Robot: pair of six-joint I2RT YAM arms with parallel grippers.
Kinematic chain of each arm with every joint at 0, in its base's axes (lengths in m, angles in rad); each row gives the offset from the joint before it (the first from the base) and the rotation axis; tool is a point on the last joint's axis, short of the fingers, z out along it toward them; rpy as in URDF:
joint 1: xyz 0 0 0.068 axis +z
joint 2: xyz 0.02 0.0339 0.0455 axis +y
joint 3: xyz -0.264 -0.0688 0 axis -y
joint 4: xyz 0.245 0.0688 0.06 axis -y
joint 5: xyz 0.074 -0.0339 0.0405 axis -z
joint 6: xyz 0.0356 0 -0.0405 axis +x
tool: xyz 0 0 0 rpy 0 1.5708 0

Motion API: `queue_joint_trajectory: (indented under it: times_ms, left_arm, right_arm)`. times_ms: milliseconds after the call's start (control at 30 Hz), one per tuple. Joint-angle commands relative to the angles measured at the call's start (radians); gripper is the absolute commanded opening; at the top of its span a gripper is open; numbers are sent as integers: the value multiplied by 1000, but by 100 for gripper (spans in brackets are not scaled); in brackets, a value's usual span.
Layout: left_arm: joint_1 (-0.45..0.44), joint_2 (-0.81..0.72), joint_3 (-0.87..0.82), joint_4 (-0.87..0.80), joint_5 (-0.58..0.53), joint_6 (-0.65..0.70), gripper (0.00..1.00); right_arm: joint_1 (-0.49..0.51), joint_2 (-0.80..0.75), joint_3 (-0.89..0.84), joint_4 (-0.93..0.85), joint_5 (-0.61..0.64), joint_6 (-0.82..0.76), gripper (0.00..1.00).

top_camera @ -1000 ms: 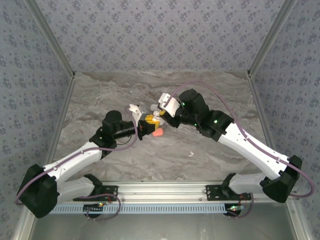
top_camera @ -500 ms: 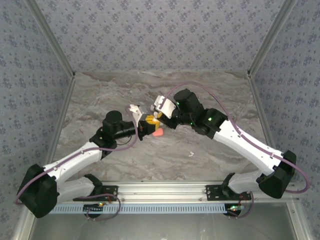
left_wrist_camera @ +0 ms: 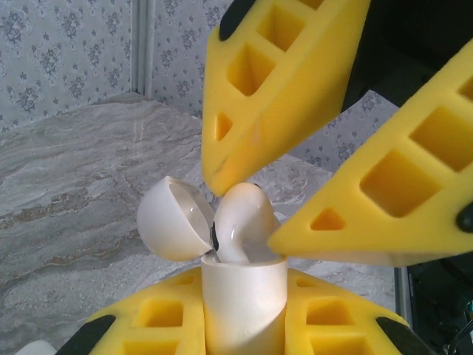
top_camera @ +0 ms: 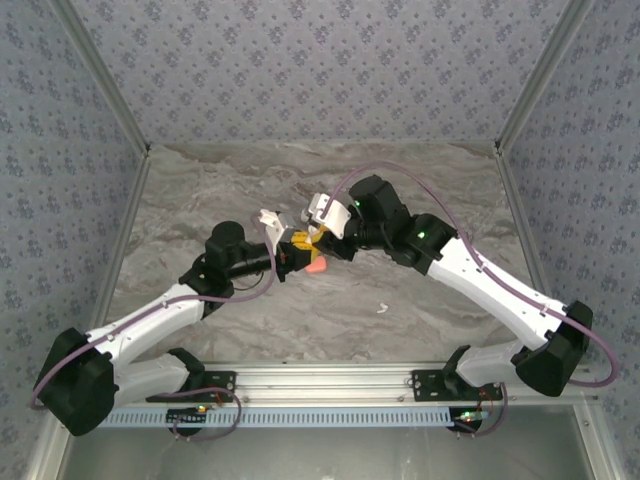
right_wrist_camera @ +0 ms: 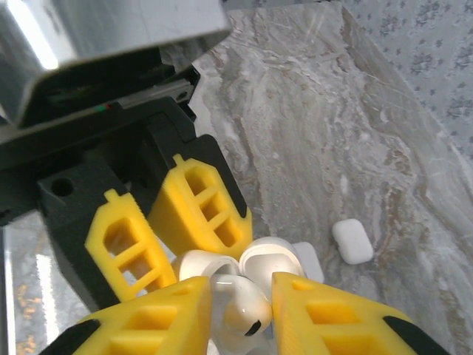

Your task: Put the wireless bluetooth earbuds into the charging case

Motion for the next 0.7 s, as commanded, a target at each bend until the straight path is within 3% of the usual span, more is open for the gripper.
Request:
queue_joint_trajectory:
  times_ms: [0,133,300,433,667]
  left_arm:
    - [-6,-11,36,40,15,12,0]
    - [-6,-14,32,50,12,11,0]
    - [-6,-21,18,79,-5,-1,0]
    - [-7,-33,-5,124,-56,-12,0]
    - [-7,-97,-72,282,-240,-21,0]
  right_arm:
    - [-35,8,57,-56,-153,49,37]
    - [-88,-19,78,-50,-267,110,51]
    - [-158,-75,70,-10,-297,208,63]
    - [-205,-111,59,-29,-215,266,66]
    - [-312,-151,-23,-102,-58,409,67]
